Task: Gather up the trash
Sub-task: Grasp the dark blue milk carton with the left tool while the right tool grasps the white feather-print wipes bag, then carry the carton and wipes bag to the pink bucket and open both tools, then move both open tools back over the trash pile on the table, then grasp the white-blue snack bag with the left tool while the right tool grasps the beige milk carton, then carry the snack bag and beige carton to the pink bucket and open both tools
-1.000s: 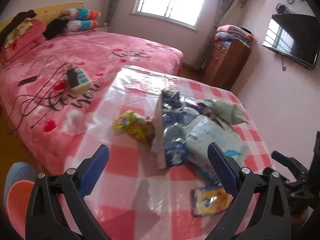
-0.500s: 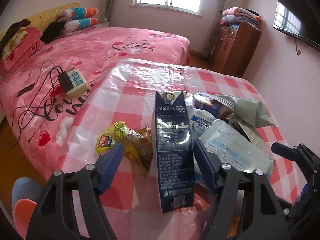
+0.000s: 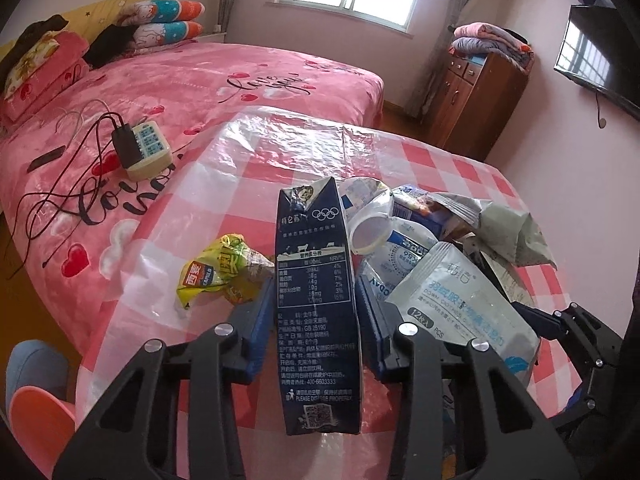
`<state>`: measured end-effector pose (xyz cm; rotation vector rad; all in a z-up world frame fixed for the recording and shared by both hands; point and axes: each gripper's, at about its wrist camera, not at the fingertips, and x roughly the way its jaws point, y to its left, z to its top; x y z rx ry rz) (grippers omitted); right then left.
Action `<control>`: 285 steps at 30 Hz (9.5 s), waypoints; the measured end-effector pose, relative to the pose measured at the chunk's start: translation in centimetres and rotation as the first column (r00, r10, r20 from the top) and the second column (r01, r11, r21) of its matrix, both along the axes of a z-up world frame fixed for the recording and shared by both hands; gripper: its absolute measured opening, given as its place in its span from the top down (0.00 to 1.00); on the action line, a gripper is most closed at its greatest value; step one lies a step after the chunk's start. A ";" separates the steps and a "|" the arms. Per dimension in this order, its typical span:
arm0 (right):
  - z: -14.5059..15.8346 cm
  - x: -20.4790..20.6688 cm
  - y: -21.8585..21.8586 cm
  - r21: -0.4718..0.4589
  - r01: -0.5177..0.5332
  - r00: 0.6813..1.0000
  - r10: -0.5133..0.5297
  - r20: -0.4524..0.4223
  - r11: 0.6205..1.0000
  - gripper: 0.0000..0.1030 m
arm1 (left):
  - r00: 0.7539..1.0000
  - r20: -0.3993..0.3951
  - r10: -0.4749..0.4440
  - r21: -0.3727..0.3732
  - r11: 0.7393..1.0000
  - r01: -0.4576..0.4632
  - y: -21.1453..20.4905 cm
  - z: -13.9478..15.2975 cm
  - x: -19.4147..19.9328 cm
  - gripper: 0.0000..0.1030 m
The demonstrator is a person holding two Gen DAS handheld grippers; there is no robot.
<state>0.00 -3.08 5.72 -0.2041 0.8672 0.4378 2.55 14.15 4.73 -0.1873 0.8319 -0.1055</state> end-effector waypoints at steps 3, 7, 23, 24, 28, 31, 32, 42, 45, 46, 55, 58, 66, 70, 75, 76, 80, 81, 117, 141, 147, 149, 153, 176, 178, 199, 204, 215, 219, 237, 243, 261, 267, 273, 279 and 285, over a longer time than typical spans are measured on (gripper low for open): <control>-0.3 0.4 0.0 0.012 0.012 0.999 -0.011 -0.031 1.000 0.13 | 1.000 0.011 0.004 -0.010 1.000 -0.004 0.2 0.1 -0.4 0.61; -0.6 0.3 0.0 0.009 0.018 0.999 -0.018 -0.032 1.000 0.13 | 0.999 0.032 0.022 -0.030 0.999 -0.021 0.8 0.5 -1.1 0.61; 0.0 -2.0 -1.5 0.043 0.136 0.991 -0.136 -0.007 0.990 0.24 | 0.995 0.092 0.031 -0.064 0.998 -0.025 2.1 2.6 -5.1 0.61; 0.1 -2.1 -1.6 0.044 0.142 0.990 -0.142 -0.002 0.989 0.24 | 0.995 0.095 0.031 -0.069 0.997 -0.024 2.3 2.7 -5.5 0.61; 1.0 -3.0 -2.3 0.066 0.175 0.984 -0.177 0.024 0.982 0.25 | 0.994 0.109 0.027 -0.075 0.997 -0.019 2.5 3.2 -6.7 0.61; 1.8 -3.6 -2.7 0.095 0.188 0.981 -0.191 0.031 0.978 0.25 | 0.992 0.122 0.027 -0.084 0.996 -0.017 2.8 3.6 -7.5 0.61; 2.1 -3.9 -2.7 0.109 0.187 0.981 -0.191 0.032 0.976 0.25 | 0.992 0.126 0.028 -0.088 0.996 -0.017 3.0 3.8 -7.9 0.61; 5.3 -6.3 1.4 0.203 0.086 0.995 -0.093 0.023 0.975 0.25 | 0.984 0.160 0.077 -0.098 0.993 -0.062 6.1 4.8 -11.5 0.61; 5.8 -6.8 3.9 0.242 0.026 1.000 -0.028 0.007 0.970 0.25 | 0.980 0.166 0.108 -0.084 0.992 -0.095 7.8 4.9 -12.9 0.61; 5.9 -7.1 5.0 0.256 0.001 1.000 -0.001 0.001 0.967 0.25 | 0.978 0.169 0.125 -0.071 0.991 -0.114 8.6 4.9 -13.6 0.61; 5.4 -9.9 15.9 0.297 -0.225 0.969 0.246 -0.035 0.928 0.25 | 0.949 0.114 0.296 -0.020 0.955 -0.295 16.7 2.8 -18.6 0.61; 4.6 -10.8 19.3 0.300 -0.285 0.948 0.313 -0.051 0.911 0.24 | 0.933 0.075 0.352 -0.003 0.936 -0.353 19.2 1.4 -19.8 0.61; 1.4 -11.7 26.0 0.298 -0.377 0.898 0.425 -0.114 0.877 0.22 | 0.872 -0.009 0.490 0.037 0.871 -0.490 24.9 -2.9 -22.7 0.58; 0.1 -12.0 27.4 0.301 -0.402 0.888 0.449 -0.104 0.865 0.17 | 0.827 -0.041 0.561 0.084 0.827 -0.556 27.0 -5.1 -23.5 0.32; 0.1 -11.7 25.1 0.318 -0.345 0.916 0.391 -0.091 0.883 0.14 | 0.806 -0.038 0.591 0.139 0.802 -0.581 27.7 -6.2 -24.6 0.23; 0.1 -11.4 24.2 0.322 -0.323 0.925 0.368 -0.089 0.890 0.14 | 0.803 -0.035 0.594 0.144 0.799 -0.584 27.5 -6.2 -24.8 0.23; 0.3 -10.6 21.1 0.334 -0.250 0.952 0.293 -0.086 0.909 0.14 | 0.813 -0.039 0.581 0.141 0.809 -0.571 26.9 -6.4 -24.7 0.20; 0.2 -10.6 20.3 0.337 -0.233 0.958 0.275 -0.082 0.912 0.14 | 0.818 -0.040 0.574 0.140 0.814 -0.564 26.6 -6.4 -24.6 0.20; 0.0 -11.3 6.8 0.329 -0.076 0.997 0.066 0.039 0.941 0.09 | 0.947 -0.025 0.321 0.151 0.937 -0.314 13.1 -1.3 -19.2 0.18; 1.0 -9.0 -3.1 0.407 0.103 0.988 -0.140 0.061 0.908 0.09 | 0.986 0.008 0.165 0.218 0.962 -0.163 4.3 0.4 -15.4 0.18; 1.1 -7.7 -6.8 0.432 0.200 0.970 -0.241 0.043 0.879 0.09 | 0.997 0.049 0.057 0.215 0.974 -0.066 0.6 2.1 -12.4 0.18; 1.1 -6.9 -8.5 0.446 0.247 0.958 -0.286 0.022 0.860 0.09 | 0.998 0.052 0.019 0.203 0.979 -0.029 -0.5 2.4 -11.3 0.18; 0.6 -5.6 -11.3 0.457 0.326 0.933 -0.360 -0.014 0.828 0.09 | 0.997 0.034 -0.067 0.185 0.981 0.059 -3.0 2.4 -8.6 0.18; -2.4 -1.0 -13.8 0.441 0.346 0.938 -0.317 -0.141 0.828 0.09 | 0.983 -0.184 -0.007 -0.024 1.000 0.003 -9.9 -2.5 -2.7 0.18; -2.6 -0.7 -14.0 0.449 0.346 0.938 -0.310 -0.154 0.824 0.09 | 0.982 -0.190 0.003 -0.010 1.000 -0.005 -10.0 -2.5 -2.5 0.18; -2.9 0.8 -11.5 0.394 0.316 0.948 -0.271 -0.167 0.863 0.21 | 0.979 -0.186 0.084 0.057 0.996 -0.075 -10.1 -3.4 -2.1 0.45; -3.1 0.9 -11.2 0.372 0.319 0.947 -0.280 -0.158 0.872 0.31 | 0.980 -0.186 0.065 0.029 0.998 -0.061 -9.5 -3.3 -2.3 0.51; -3.3 0.5 -10.7 0.348 0.300 0.953 -0.263 -0.148 0.888 0.36 | 0.981 -0.190 0.027 -0.033 0.999 -0.034 -8.3 -3.2 -3.1 0.57; -3.3 0.3 -10.5 0.345 0.287 0.957 -0.249 -0.149 0.894 0.38 | 0.981 -0.194 0.021 -0.066 0.997 -0.035 -7.4 -3.1 -3.7 0.58; -2.5 -3.7 -9.4 0.442 0.171 0.983 -0.120 -0.141 0.881 0.40 | 0.995 -0.102 0.015 -0.177 0.984 -0.033 -2.3 -0.8 -7.5 0.58; -1.8 -4.5 -8.5 0.488 0.150 0.984 -0.084 -0.154 0.860 0.41 | 0.996 -0.085 0.030 -0.187 0.981 -0.045 -0.3 -0.5 -8.8 0.58; 0.2 -6.7 -2.0 0.568 0.043 0.980 0.077 -0.185 0.822 0.41 | 0.993 -0.057 0.100 -0.218 0.970 -0.110 6.0 -0.1 -12.5 0.58; 0.4 -7.6 1.7 0.575 -0.011 0.966 0.157 -0.205 0.818 0.41 | 0.987 -0.061 0.151 -0.213 0.964 -0.160 9.2 -0.2 -14.0 0.58; 1.1 -8.8 6.1 0.564 -0.093 0.948 0.246 -0.201 0.821 0.41 | 0.967 -0.080 0.241 -0.194 0.948 -0.252 13.8 -0.9 -16.2 0.58; 1.5 -9.7 11.2 0.537 -0.180 0.922 0.332 -0.199 0.824 0.41 | 0.939 -0.104 0.329 -0.181 0.922 -0.343 18.4 -2.1 -18.2 0.58; 1.8 -10.7 16.3 0.516 -0.270 0.888 0.418 -0.193 0.813 0.41 | 0.898 -0.136 0.418 -0.169 0.883 -0.437 22.9 -3.6 -20.5 0.58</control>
